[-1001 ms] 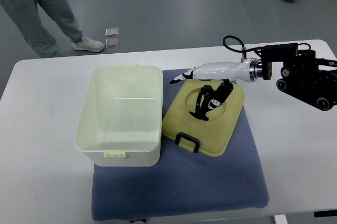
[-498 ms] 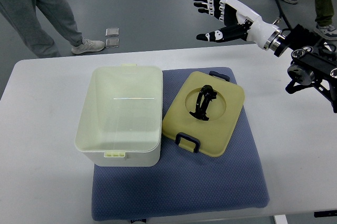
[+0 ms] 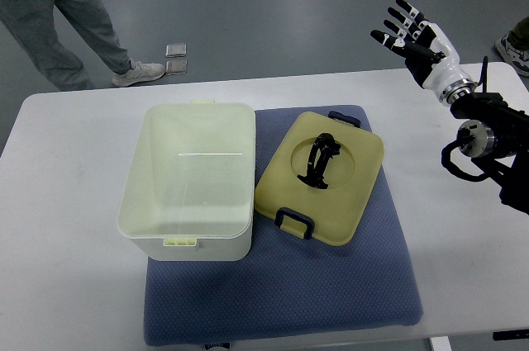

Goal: Open white storage box with right hand

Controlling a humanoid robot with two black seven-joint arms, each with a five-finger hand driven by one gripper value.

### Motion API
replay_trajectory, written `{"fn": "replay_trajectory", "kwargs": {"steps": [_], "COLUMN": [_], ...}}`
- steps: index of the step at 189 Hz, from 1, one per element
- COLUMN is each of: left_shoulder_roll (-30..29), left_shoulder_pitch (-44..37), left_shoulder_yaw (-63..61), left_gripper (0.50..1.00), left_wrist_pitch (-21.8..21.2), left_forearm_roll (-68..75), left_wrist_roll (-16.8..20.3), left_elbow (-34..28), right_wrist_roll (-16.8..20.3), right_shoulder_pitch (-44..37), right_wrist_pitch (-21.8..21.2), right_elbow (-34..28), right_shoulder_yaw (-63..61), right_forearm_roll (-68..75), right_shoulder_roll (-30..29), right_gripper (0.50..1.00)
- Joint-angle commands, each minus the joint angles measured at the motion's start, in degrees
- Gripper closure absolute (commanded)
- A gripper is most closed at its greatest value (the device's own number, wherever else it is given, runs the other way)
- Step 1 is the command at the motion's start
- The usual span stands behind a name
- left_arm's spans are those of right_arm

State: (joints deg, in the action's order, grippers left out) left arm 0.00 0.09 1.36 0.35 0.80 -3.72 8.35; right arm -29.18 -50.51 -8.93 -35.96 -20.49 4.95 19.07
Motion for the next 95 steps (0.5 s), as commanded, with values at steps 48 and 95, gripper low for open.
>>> {"fn": "replay_trajectory", "kwargs": {"steps": [48, 95], "left_shoulder_roll": [0.00, 0.00], "left_shoulder_pitch": [0.00, 0.00], "left_shoulder_yaw": [-0.04, -0.04], "left_gripper": [0.500, 0.500], "left_wrist_pitch": [0.00, 0.00], "left_forearm_roll": [-0.01, -0.01], "left_wrist_roll": [-0.06, 0.03], "left_elbow": [0.00, 0.00], "right_wrist_roll": [-0.61, -0.79], "right_shoulder_pitch": [5.78, 7.10], "right_wrist_pitch": [0.05, 0.14], "right_elbow": [1.24, 3.09], "right_shoulder_yaw": [-0.60, -5.17], "right_forearm_roll": [0.85, 0.76], "right_shoulder_roll": [-2.81, -4.92], "right_gripper": [0.574, 0.574]}}
